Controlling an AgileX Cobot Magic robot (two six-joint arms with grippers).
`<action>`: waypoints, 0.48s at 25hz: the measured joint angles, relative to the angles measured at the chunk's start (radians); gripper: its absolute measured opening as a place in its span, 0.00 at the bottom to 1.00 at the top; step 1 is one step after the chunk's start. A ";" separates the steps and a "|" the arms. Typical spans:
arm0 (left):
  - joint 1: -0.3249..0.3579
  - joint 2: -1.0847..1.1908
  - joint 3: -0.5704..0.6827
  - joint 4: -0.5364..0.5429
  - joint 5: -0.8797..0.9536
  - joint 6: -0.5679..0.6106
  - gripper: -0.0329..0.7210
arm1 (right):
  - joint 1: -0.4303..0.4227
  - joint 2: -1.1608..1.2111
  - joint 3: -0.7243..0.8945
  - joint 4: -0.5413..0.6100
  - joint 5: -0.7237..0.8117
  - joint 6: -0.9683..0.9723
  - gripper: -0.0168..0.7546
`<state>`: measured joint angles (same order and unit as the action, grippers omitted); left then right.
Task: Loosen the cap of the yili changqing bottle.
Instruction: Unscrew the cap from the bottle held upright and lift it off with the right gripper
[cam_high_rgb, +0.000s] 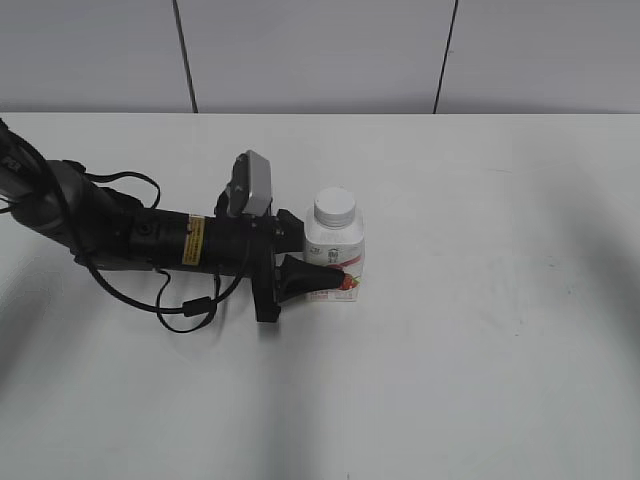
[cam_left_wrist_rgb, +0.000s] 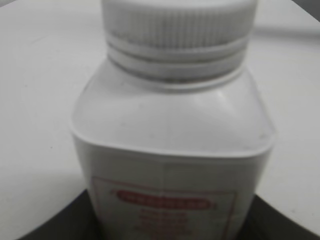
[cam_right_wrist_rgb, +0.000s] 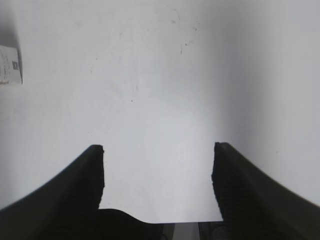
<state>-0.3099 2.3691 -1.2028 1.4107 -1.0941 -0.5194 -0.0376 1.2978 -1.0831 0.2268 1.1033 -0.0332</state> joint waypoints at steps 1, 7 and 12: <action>0.000 0.000 0.000 0.000 0.000 0.000 0.52 | 0.000 0.033 -0.030 0.000 0.000 0.013 0.71; 0.000 0.000 0.000 -0.002 0.000 0.000 0.52 | 0.007 0.237 -0.197 0.000 0.053 0.096 0.71; 0.000 0.000 0.000 -0.002 0.000 0.000 0.52 | 0.059 0.333 -0.304 -0.003 0.104 0.151 0.71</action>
<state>-0.3099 2.3691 -1.2028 1.4088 -1.0941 -0.5194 0.0217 1.6304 -1.3874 0.2239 1.2073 0.1178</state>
